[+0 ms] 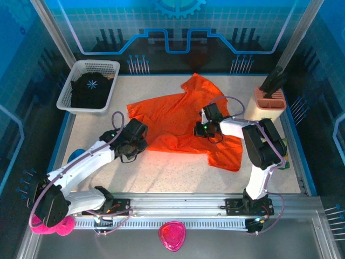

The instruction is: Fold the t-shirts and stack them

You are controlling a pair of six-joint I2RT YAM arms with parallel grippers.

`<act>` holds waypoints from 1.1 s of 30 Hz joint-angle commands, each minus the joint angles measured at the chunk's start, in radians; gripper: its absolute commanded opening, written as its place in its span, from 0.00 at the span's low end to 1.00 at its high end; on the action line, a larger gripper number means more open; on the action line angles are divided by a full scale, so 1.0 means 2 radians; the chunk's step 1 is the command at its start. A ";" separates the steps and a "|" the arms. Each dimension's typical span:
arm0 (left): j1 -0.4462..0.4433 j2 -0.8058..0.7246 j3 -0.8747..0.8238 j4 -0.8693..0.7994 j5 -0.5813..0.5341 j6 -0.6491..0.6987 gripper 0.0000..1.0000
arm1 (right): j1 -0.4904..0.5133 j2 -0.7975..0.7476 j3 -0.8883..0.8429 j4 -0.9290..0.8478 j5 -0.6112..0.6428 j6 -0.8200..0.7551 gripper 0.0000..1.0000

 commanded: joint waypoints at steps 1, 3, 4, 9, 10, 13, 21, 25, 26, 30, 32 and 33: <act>-0.013 -0.004 0.035 -0.080 -0.005 -0.003 0.00 | -0.013 0.017 -0.018 -0.012 0.001 0.013 0.00; -0.027 0.001 0.051 -0.109 -0.004 -0.007 0.00 | -0.015 0.015 -0.020 -0.014 0.003 0.014 0.00; -0.036 0.003 0.056 -0.122 -0.005 -0.013 0.00 | -0.016 0.013 -0.022 -0.014 0.004 0.013 0.00; -0.090 -0.005 0.019 -0.122 0.012 -0.081 0.01 | -0.021 0.010 -0.024 -0.020 0.007 0.011 0.00; -0.104 -0.008 0.002 -0.108 0.019 -0.100 0.01 | -0.022 0.010 -0.024 -0.021 0.008 0.010 0.00; -0.149 -0.008 -0.045 -0.061 0.030 -0.159 0.05 | -0.023 0.008 -0.025 -0.025 0.011 0.008 0.00; -0.187 0.023 -0.028 -0.076 -0.010 -0.176 0.48 | -0.023 -0.005 -0.024 -0.035 0.014 -0.002 0.00; -0.155 0.028 0.042 -0.156 -0.062 -0.125 0.55 | -0.023 -0.041 -0.023 -0.058 0.021 -0.016 0.04; -0.140 0.028 0.055 -0.163 -0.069 -0.105 0.55 | -0.023 -0.055 -0.023 -0.065 0.026 -0.020 0.06; -0.069 0.038 0.075 -0.123 -0.058 -0.023 0.56 | -0.023 -0.121 -0.028 -0.106 0.056 -0.036 0.15; -0.041 0.063 0.086 -0.097 -0.048 0.014 0.56 | -0.023 -0.155 -0.033 -0.127 0.070 -0.042 0.21; -0.030 0.080 0.095 -0.086 -0.047 0.032 0.56 | -0.023 -0.173 -0.038 -0.137 0.077 -0.043 0.23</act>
